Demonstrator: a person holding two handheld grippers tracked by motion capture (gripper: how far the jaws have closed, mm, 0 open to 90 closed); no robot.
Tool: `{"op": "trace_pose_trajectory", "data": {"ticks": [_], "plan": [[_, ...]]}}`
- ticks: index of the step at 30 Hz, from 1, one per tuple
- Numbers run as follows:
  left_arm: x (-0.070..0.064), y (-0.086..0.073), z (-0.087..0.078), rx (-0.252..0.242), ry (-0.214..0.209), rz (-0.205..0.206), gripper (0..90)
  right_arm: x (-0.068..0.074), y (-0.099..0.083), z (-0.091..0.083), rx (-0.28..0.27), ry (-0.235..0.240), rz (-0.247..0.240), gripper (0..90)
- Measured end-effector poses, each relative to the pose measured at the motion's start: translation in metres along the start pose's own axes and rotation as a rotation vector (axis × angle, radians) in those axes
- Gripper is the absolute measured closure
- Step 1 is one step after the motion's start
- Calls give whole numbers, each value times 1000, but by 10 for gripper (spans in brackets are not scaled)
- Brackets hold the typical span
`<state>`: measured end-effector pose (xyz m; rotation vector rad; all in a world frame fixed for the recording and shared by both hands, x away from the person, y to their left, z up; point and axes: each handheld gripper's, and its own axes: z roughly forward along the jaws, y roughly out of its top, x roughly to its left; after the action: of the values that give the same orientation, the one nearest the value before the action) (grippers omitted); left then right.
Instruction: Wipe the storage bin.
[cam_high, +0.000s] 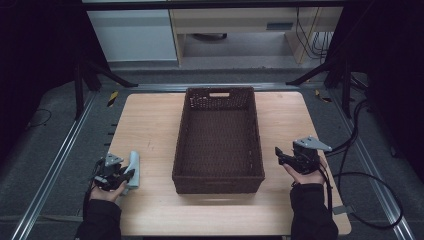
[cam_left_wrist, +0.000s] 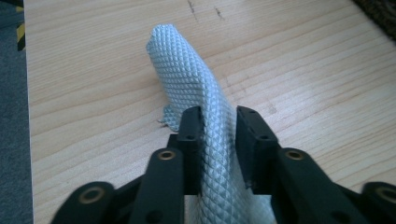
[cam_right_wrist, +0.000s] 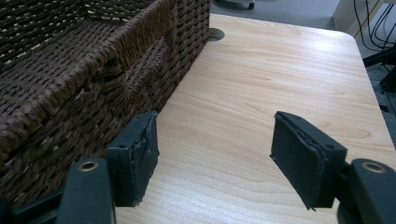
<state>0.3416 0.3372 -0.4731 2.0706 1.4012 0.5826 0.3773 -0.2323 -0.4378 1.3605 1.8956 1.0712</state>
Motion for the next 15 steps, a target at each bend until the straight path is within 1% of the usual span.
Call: {"op": "trace_pose_trajectory", "data": {"ticks": [2,3,7,10,11,13,15], "plan": [[-1,2,-5,-35,12,-3,603,1,0,-1,-1,6,-2,344],[-1,3,-8,-60,13,-9,577,1,1,-1,-2,10,-6,350],[-2,7,-17,-126,2,-28,492,4,5,-3,-12,34,-3,383],[-5,10,-24,-163,-28,-39,460,7,8,-6,-23,56,-6,413],[-7,12,-26,-173,-32,-33,457,8,9,-6,-27,64,-6,422],[-13,17,-29,-203,-59,-33,443,11,11,-7,-28,86,-6,436],[-17,21,-33,-223,-72,-30,432,14,14,-8,-34,105,-9,445]]}}
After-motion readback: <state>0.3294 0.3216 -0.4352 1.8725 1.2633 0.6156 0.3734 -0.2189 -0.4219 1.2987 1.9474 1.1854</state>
